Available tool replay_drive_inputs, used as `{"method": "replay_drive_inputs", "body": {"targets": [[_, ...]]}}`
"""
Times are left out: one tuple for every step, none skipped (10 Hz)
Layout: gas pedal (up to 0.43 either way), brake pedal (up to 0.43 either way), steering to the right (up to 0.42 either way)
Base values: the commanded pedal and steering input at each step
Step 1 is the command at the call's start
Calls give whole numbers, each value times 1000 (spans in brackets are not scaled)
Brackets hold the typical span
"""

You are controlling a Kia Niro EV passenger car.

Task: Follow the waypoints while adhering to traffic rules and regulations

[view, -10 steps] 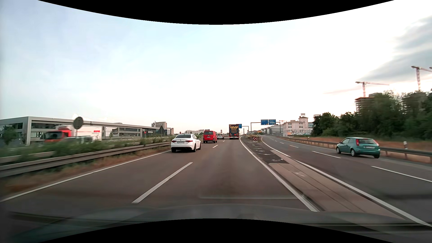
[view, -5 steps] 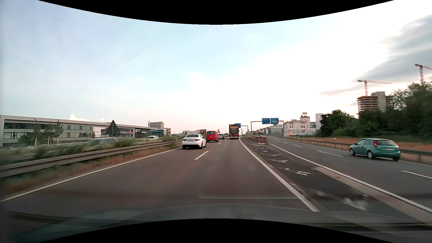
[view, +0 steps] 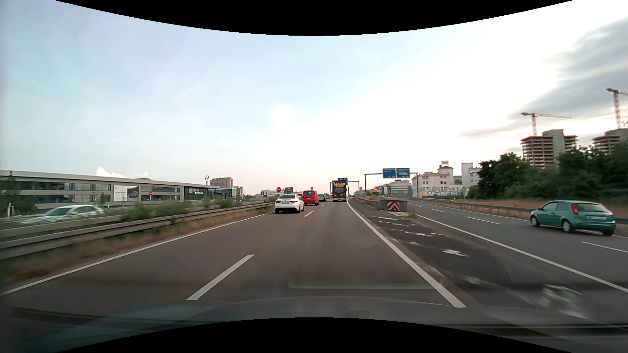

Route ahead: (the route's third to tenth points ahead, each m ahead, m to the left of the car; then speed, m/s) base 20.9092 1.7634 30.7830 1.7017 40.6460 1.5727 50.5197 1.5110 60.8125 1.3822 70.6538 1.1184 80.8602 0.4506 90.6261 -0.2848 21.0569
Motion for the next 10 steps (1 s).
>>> {"method": "replay_drive_inputs", "body": {"targets": [[118,0,1],[118,0,1],[118,0,1],[118,0,1],[118,0,1],[118,0,1],[118,0,1],[118,0,1],[118,0,1],[118,0,1]]}}
